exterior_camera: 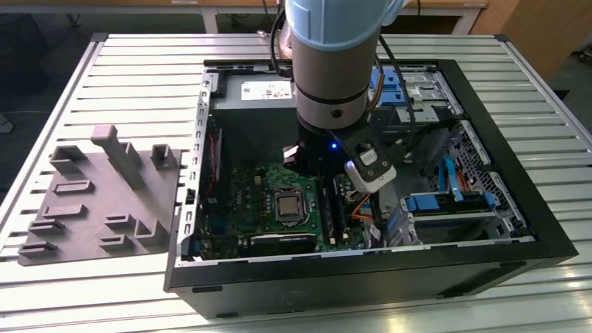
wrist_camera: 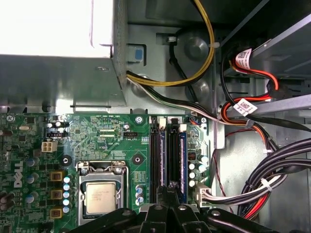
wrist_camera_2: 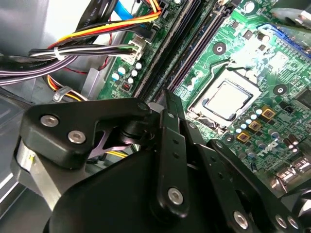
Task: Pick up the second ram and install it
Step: 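Insert the second ram into the second slot, then press down the second ram until it locks into place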
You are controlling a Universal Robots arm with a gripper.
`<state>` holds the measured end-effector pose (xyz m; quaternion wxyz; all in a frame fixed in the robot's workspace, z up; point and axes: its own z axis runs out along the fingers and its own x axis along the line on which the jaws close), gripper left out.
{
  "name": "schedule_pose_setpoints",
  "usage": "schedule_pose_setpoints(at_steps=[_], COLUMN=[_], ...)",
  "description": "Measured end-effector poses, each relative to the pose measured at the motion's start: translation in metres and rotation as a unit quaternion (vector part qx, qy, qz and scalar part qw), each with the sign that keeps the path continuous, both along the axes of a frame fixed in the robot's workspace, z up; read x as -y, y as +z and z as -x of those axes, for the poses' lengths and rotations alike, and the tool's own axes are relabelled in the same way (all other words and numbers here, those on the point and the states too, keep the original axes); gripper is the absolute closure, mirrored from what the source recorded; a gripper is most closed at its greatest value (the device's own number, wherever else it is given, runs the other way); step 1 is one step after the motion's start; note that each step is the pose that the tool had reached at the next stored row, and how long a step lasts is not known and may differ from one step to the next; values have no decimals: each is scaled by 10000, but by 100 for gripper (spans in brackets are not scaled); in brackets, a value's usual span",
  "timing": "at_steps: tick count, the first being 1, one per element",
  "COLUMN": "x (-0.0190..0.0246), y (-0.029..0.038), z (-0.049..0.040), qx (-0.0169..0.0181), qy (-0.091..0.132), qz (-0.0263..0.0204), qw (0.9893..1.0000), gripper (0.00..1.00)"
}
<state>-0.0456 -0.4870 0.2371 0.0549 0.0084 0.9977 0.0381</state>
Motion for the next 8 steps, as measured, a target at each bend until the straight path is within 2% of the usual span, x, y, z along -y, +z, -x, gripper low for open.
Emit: schedule_pose_setpoints(at_steps=[8], x=[0], y=[23], z=[0], qx=[0], qy=[0], qz=[0], qw=[10000], gripper=[89])
